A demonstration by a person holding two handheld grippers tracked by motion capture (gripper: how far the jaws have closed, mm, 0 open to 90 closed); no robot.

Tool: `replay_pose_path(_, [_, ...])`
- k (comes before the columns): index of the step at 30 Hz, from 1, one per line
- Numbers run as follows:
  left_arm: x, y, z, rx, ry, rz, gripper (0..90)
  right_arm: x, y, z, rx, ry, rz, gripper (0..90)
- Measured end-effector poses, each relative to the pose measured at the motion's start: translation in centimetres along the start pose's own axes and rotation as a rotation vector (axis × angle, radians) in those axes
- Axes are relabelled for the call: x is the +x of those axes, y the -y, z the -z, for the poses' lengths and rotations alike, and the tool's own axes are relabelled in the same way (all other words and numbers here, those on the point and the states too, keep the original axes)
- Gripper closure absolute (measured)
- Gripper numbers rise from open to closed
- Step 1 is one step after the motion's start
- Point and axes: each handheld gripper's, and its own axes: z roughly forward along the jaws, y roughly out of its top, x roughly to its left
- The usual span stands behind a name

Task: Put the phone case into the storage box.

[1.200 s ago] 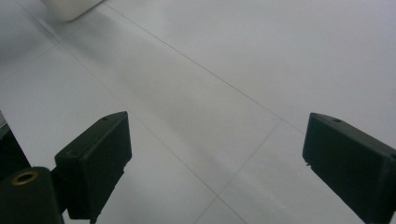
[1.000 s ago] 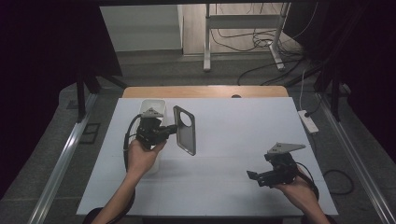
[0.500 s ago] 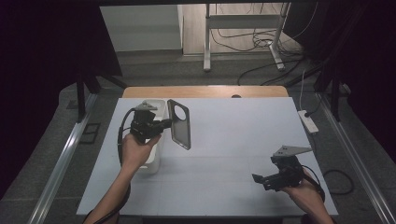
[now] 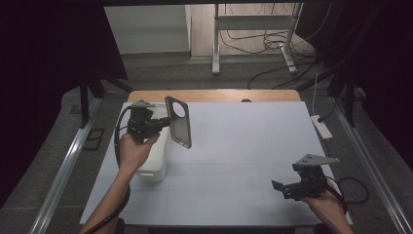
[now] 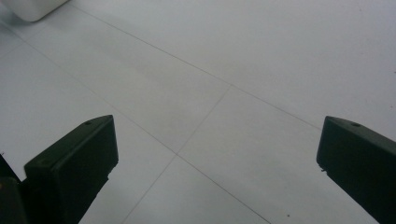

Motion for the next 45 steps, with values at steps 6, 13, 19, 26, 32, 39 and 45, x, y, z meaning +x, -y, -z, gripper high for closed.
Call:
replay_pose_path(6, [0.8,-0.3,0.8,-0.010,-0.028,0.006,88.8,-0.6,0.6,0.5,-0.010,0.019,-0.022,0.0])
replay_pose_path(13, [1.9,-0.7,1.5,-0.015,-0.067,0.011,88.8,-1.1,1.5,1.3,-0.022,0.039,-0.063,0.0])
replay_pose_path(19, [2.8,-0.9,1.8,-0.013,-0.098,0.018,88.8,-1.2,2.2,1.9,-0.012,0.060,-0.078,0.0])
replay_pose_path(26, [3.9,-1.0,2.0,-0.013,-0.133,0.034,88.8,-1.4,2.6,2.8,-0.031,0.082,-0.105,0.0])
replay_pose_path(32, [4.6,-1.2,2.0,-0.015,-0.155,0.043,88.8,-1.5,2.6,2.8,-0.019,0.090,-0.106,0.0])
replay_pose_path(39, [5.5,-1.4,1.7,-0.016,-0.185,0.057,88.8,-1.3,2.6,2.7,-0.013,0.097,-0.088,0.0])
replay_pose_path(45, [6.2,-1.6,1.3,-0.015,-0.215,0.076,88.8,-1.3,2.6,2.6,-0.007,0.092,-0.092,0.0])
